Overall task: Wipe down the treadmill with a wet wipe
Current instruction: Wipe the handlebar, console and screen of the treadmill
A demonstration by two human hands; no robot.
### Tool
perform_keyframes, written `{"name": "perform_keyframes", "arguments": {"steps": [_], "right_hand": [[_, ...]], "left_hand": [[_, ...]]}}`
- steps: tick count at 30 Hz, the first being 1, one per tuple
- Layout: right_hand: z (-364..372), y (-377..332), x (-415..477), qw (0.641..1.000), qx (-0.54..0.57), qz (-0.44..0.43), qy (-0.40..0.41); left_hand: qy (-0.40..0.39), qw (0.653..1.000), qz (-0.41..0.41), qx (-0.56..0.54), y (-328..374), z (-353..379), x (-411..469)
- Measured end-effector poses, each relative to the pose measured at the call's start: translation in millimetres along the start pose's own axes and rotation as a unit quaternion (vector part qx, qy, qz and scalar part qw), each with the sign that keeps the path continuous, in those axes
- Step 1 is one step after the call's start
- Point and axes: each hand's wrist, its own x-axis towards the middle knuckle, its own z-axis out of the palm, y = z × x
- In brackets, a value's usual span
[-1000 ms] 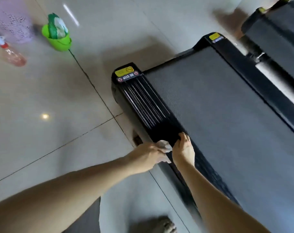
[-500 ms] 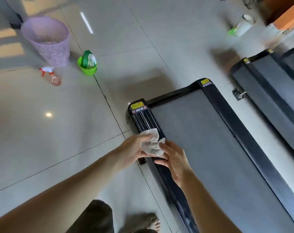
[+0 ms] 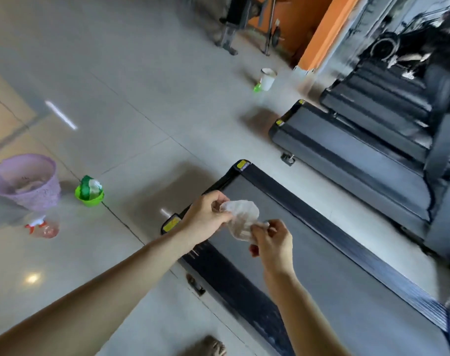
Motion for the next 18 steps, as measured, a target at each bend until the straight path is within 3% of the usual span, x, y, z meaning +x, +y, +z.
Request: {"name": "perform_keyframes", "arguments": {"steps": [10, 18], "right_hand": [[-69.3, -69.3, 27.9, 0.965, 0.261, -0.011, 0.006], [-108.5, -80.3, 40.1, 0.941, 0.316, -0.067, 0.095]], "left_hand": [[-0.118, 0.990, 0.071, 0.039, 111.1, 59.6, 54.3], [-0.258, 0.956, 0.103, 0.094, 170.3, 108.7, 88.0]]}}
